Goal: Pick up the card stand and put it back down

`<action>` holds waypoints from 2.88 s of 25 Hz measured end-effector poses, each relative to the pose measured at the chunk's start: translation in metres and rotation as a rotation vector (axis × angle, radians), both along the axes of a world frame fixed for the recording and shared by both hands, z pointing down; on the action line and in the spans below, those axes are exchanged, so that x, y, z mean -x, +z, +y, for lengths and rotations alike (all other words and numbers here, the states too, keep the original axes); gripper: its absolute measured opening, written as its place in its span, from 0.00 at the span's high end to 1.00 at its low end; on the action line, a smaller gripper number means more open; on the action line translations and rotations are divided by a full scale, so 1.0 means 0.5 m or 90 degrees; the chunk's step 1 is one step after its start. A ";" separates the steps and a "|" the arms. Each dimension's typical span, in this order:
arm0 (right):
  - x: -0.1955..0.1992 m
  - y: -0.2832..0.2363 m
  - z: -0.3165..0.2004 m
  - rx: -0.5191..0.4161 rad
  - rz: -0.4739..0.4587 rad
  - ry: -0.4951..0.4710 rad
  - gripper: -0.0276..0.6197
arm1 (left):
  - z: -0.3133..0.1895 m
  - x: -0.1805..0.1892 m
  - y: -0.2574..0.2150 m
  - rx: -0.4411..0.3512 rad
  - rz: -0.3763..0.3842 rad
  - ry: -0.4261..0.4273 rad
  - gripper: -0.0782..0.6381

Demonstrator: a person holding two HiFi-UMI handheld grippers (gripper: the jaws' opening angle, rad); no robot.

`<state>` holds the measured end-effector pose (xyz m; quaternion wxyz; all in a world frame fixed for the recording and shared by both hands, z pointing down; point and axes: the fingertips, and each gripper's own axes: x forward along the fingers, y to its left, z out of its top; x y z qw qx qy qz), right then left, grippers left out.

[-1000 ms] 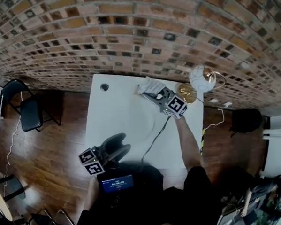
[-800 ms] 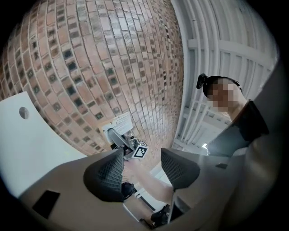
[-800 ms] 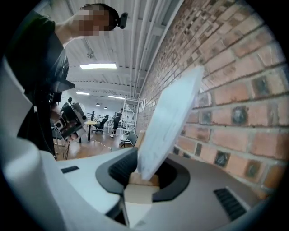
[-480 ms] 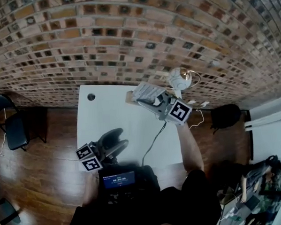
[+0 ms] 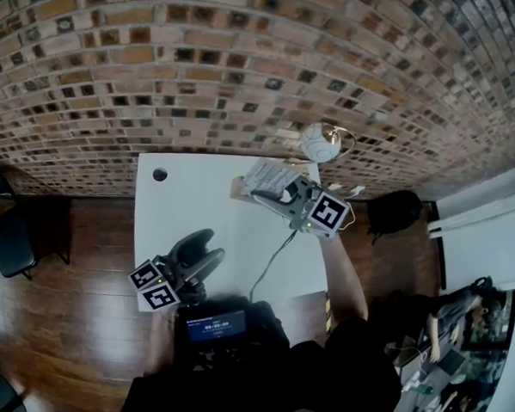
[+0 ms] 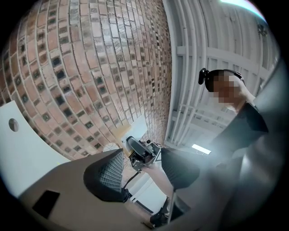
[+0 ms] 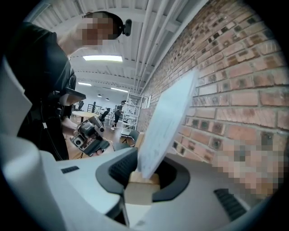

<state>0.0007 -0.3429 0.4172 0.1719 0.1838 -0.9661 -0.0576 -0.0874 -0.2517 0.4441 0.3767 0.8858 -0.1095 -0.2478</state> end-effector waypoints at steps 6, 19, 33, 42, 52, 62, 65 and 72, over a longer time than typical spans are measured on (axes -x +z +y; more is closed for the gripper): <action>-0.005 0.014 0.063 0.027 0.011 0.046 0.79 | 0.017 0.037 0.014 0.015 0.030 0.006 0.54; -0.099 0.109 0.187 0.077 -0.042 0.112 0.80 | 0.074 0.043 0.041 0.025 0.008 -0.013 0.54; -0.160 0.387 0.305 0.126 -0.033 -0.048 0.81 | 0.281 -0.120 0.089 0.121 -0.092 -0.108 0.54; -0.049 0.689 0.292 0.116 0.105 -0.109 0.81 | 0.377 -0.074 0.110 0.166 -0.130 -0.194 0.54; -0.025 0.780 0.285 0.072 0.166 -0.117 0.78 | 0.388 -0.028 0.124 0.179 -0.124 -0.210 0.54; -0.031 0.771 0.280 0.086 0.174 -0.120 0.53 | 0.376 -0.048 0.127 0.179 -0.130 -0.175 0.54; -0.044 0.749 0.271 0.085 0.151 -0.088 0.49 | 0.371 -0.053 0.126 0.175 -0.132 -0.169 0.54; -0.220 0.630 0.263 0.103 0.028 0.128 0.49 | 0.362 -0.089 0.112 0.153 -0.127 -0.158 0.54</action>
